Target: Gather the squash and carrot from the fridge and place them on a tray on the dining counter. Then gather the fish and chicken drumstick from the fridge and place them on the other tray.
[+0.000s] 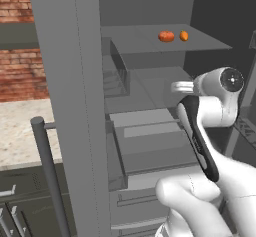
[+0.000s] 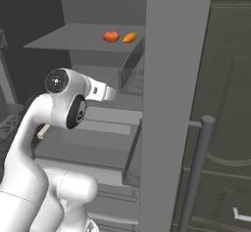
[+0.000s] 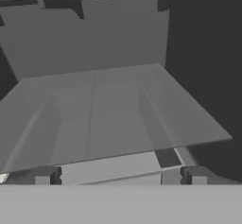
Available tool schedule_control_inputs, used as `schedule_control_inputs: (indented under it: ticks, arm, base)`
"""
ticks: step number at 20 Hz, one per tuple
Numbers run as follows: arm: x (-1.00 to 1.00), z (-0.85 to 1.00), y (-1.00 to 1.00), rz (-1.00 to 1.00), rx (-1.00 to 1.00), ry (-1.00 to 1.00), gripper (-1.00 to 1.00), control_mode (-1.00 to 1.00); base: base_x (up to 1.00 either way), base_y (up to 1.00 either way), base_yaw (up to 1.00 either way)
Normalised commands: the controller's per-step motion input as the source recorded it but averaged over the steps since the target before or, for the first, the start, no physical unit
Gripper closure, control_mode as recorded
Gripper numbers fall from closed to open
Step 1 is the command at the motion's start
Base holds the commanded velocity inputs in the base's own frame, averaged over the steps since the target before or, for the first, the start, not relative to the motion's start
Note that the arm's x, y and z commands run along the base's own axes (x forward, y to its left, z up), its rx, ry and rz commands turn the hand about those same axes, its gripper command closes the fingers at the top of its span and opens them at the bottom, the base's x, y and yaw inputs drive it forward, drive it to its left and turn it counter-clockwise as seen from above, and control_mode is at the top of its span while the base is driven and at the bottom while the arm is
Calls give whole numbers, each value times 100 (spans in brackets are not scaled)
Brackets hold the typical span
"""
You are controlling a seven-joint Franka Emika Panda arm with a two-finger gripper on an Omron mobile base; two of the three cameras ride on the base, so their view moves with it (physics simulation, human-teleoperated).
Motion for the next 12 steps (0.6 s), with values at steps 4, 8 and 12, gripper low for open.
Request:
schedule_control_inputs:
  ticks: [4, 8, 12]
  arm:
    - [59, 77, 3, -1, -2, -2, -100, -100]
    - [47, 78, 0, -11, -11, -3, -100, -100]
    - [54, 76, 0, -13, -11, 0, -100, -100]
  base:
    - [0, 0, 0]
    - [0, 0, 0]
    - [0, 0, 0]
